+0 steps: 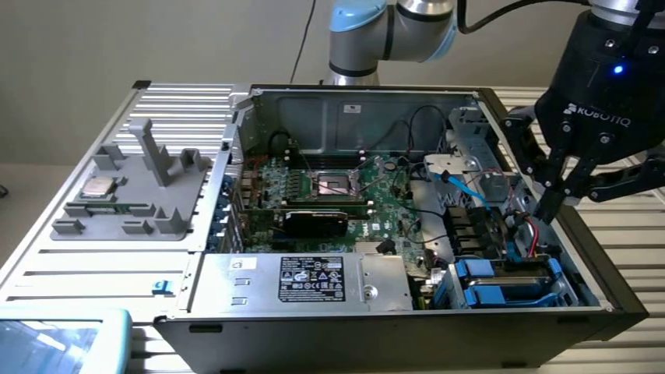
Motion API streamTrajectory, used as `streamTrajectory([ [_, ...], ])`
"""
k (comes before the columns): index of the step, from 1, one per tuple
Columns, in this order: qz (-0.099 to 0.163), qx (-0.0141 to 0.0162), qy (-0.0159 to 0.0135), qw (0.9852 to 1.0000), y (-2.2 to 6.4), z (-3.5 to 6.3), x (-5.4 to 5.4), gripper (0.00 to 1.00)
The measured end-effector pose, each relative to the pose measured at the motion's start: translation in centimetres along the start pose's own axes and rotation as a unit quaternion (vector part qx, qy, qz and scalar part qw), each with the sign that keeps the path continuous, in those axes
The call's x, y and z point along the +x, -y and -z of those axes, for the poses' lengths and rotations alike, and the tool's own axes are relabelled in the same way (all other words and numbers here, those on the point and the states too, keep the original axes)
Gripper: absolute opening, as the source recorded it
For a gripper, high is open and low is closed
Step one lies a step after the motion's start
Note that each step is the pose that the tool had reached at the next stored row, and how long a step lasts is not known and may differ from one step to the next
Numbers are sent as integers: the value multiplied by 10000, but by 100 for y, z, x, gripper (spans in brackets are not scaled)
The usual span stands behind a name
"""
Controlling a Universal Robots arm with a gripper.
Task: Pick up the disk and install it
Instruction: 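Insert the second disk wire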
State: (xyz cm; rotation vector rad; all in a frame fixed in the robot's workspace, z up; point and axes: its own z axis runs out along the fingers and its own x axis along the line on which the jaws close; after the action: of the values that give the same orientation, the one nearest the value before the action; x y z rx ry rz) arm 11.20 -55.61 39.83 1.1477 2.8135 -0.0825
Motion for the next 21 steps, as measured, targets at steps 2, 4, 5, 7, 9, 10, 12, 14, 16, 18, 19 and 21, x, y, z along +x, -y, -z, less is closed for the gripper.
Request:
streamTrajectory([
  [2, 136, -7, -31, 9999, 0, 0, 0, 11],
  [4, 287, -25, -59, 9996, 0, -1, 0, 11],
  [5, 358, -41, -75, 9993, 0, -1, 0, 11],
  [7, 487, -57, -97, 9988, -1, 0, 0, 11],
  [9, 490, -57, -98, 9987, -1, 0, 0, 11],
  [10, 491, -57, -98, 9987, 0, 0, 0, 11],
  [12, 580, -62, -101, 9982, 0, 0, 0, 11],
  [14, 760, -79, -101, 9970, -1, 0, -1, 11],
  [16, 945, -97, -100, 9954, -1, -1, 0, 11],
  [18, 1123, -115, -99, 9936, -1, -1, 0, 11],
  [19, 1212, -124, -98, 9925, 0, -1, 0, 11],
  [21, 1392, -142, -97, 9901, 0, -2, 0, 11],
])
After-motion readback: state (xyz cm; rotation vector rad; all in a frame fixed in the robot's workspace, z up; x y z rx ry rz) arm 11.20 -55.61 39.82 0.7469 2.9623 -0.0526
